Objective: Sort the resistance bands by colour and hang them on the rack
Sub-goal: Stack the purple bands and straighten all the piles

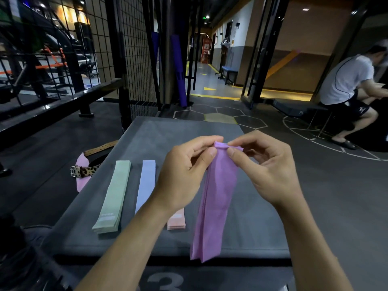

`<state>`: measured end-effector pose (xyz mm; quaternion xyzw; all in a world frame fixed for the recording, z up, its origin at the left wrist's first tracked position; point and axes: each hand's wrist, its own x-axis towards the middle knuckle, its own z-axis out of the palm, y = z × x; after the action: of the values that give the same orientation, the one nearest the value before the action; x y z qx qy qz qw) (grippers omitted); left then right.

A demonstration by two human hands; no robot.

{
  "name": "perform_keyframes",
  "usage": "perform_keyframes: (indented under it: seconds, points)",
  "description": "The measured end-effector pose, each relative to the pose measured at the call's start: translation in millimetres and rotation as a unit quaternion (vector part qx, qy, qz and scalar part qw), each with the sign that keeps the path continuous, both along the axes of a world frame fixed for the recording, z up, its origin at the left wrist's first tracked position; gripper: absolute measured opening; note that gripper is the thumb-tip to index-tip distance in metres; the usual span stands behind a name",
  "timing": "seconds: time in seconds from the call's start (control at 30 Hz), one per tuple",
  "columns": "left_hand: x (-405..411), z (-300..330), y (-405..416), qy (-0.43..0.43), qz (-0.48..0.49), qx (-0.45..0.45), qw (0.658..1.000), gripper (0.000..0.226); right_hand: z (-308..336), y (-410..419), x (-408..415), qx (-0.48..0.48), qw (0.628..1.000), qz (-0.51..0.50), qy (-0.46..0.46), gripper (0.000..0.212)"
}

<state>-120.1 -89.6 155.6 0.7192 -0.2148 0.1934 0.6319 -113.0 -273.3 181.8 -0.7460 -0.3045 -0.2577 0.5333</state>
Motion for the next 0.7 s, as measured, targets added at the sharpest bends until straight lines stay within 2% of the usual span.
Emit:
perform_keyframes:
  seconds: [0.17, 0.33, 0.53, 0.7]
  points:
    - [-4.3, 2.9, 2.9, -0.019, -0.003, 0.028, 0.999, 0.026, -3.4, 2.8, 2.4, 0.022, 1.0, 0.001, 0.013, 0.009]
    - [-5.2, 7.5, 0.0, -0.042, 0.025, 0.005, 0.999, 0.018, -2.1, 6.5, 2.1, 0.026, 0.999, 0.027, 0.035, 0.006]
    - [-2.1, 7.8, -2.3, -0.081, 0.072, 0.015, 0.994, 0.013, -0.3, 2.6, 3.7, 0.062, 0.981, 0.1, 0.153, 0.028]
    - [-3.7, 3.4, -4.5, -0.083, 0.058, 0.002, 0.995, 0.014, 2.2, 6.3, 1.1, 0.06, 0.986, 0.07, 0.138, 0.013]
